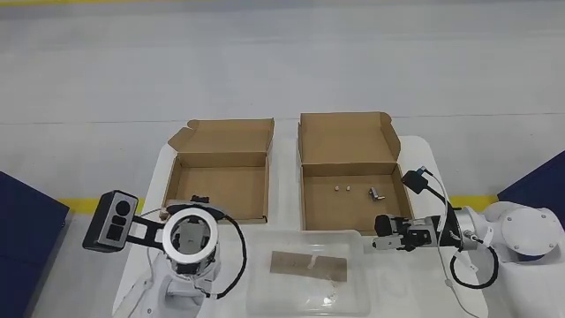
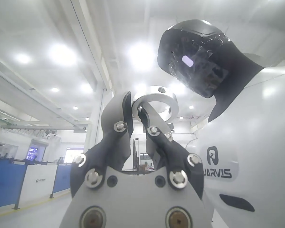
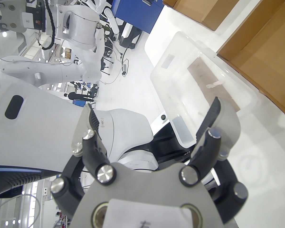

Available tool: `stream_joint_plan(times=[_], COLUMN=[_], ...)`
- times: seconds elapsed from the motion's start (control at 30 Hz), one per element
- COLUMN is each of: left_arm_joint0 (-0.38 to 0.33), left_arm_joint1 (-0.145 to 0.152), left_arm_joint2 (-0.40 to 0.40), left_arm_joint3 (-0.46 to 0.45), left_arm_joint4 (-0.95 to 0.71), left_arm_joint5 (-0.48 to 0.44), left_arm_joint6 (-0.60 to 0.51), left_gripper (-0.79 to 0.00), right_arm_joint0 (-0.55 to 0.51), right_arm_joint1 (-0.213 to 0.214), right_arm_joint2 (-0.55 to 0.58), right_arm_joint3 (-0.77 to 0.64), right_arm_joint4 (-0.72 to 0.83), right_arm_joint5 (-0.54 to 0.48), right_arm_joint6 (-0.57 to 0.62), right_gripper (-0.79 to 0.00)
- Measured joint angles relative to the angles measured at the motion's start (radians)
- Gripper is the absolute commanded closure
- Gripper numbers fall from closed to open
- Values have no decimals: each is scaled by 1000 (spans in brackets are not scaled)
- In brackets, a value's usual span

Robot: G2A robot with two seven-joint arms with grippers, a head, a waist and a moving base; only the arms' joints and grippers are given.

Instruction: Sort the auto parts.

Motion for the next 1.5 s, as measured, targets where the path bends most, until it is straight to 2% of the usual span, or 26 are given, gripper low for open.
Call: stream_joint_plan(times=[0.37,0.77,1.2,1.5], left_arm_joint0=[25,29,29,42], left_arm_joint1=[-15,-27,-27,-25], left_arm_joint2=[-21,-13,-13,-50], left_arm_joint3=[22,27,27,37], left_arm_joint4=[154,82,83,76], left_arm_joint5=[56,28,29,65], left_arm_joint6=[6,28,28,-110], left_gripper=[0,0,0,0], right_arm_joint0=[0,0,0,0], right_arm_joint1=[0,0,0,0], right_arm_joint2=[0,0,0,0], right_arm_joint3=[0,0,0,0], right_arm_joint4=[0,0,0,0], right_arm_joint5=[0,0,0,0], right_arm_joint6=[0,0,0,0], right_gripper=[-785,-785,-785,-785])
